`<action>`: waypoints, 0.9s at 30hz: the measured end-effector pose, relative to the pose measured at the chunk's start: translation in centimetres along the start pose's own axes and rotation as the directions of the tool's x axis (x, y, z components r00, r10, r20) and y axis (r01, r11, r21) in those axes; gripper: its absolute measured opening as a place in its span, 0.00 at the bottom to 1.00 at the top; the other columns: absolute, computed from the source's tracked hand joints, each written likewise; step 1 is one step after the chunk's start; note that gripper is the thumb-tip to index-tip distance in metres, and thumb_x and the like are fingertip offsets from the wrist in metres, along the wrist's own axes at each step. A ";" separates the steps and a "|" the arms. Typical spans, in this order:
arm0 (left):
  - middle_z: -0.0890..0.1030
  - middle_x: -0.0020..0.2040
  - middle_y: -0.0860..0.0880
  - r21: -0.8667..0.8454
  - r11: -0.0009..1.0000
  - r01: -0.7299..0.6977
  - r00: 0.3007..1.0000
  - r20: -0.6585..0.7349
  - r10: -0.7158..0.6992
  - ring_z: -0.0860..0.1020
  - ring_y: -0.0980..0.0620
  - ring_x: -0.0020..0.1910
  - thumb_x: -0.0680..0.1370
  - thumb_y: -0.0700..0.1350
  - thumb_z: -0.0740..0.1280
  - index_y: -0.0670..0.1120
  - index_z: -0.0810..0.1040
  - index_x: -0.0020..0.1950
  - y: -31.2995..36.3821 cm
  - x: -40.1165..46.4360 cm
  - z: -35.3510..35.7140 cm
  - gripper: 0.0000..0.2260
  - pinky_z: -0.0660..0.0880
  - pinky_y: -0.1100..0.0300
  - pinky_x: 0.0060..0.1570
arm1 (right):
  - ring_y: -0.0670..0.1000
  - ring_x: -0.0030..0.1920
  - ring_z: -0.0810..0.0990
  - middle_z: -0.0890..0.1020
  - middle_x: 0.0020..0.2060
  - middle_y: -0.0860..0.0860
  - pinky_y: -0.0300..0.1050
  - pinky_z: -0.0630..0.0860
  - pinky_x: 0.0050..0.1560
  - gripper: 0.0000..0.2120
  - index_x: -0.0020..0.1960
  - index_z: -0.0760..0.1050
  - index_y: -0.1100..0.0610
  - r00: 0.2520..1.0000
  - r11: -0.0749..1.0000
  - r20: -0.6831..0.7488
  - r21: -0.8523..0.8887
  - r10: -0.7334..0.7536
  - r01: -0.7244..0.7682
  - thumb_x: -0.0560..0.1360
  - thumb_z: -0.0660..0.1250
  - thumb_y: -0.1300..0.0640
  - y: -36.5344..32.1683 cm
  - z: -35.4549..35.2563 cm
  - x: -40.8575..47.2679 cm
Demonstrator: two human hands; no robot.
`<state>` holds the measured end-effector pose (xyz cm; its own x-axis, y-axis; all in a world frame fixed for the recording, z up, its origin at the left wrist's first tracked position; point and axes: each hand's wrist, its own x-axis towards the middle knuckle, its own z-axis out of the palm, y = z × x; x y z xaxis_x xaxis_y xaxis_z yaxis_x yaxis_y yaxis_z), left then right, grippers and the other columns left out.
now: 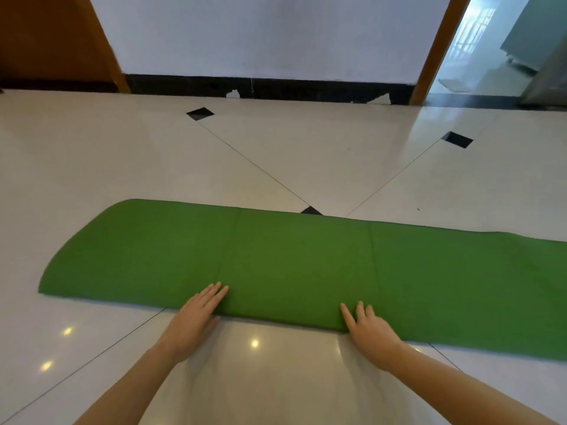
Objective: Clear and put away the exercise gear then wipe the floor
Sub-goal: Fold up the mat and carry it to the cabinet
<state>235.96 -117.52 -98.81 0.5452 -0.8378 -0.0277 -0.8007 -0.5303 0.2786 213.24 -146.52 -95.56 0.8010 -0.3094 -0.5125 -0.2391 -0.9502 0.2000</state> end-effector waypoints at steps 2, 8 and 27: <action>0.50 0.74 0.55 -0.194 0.971 0.141 0.986 -0.059 -0.155 0.49 0.57 0.74 0.79 0.50 0.55 0.48 0.51 0.76 0.1 -1.0 -0.5 0.26 0.48 0.62 0.71 | 0.65 0.71 0.60 0.55 0.72 0.68 0.54 0.68 0.64 0.27 0.76 0.41 0.61 0.999 0.999 0.007 0.006 0.036 -0.036 0.82 0.49 0.59 -0.5 -0.6 0.2; 0.64 0.72 0.37 -0.749 0.416 0.517 0.523 -0.108 -0.845 0.64 0.39 0.70 0.77 0.39 0.64 0.37 0.57 0.74 -1.5 -0.7 -1.7 0.28 0.60 0.47 0.70 | 0.56 0.72 0.60 0.58 0.74 0.56 0.48 0.62 0.67 0.26 0.77 0.48 0.53 0.965 0.959 -0.226 0.277 0.130 -0.064 0.81 0.48 0.46 -2.9 -2.5 2.1; 0.72 0.67 0.43 -0.941 -0.332 -0.065 0.300 0.299 -0.906 0.73 0.43 0.63 0.73 0.31 0.68 0.42 0.65 0.67 -2.8 3.5 -3.1 0.24 0.73 0.47 0.60 | 0.56 0.76 0.48 0.48 0.77 0.55 0.51 0.56 0.73 0.27 0.77 0.44 0.50 0.998 0.936 -0.057 0.351 0.011 0.010 0.81 0.47 0.44 -4.3 -1.4 2.8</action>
<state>240.88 -118.52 -96.72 0.8146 0.1907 -0.5478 0.4640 0.3526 0.8127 217.28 -143.23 -96.67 0.8284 -0.3174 -0.4615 -0.4088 -0.9059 -0.1107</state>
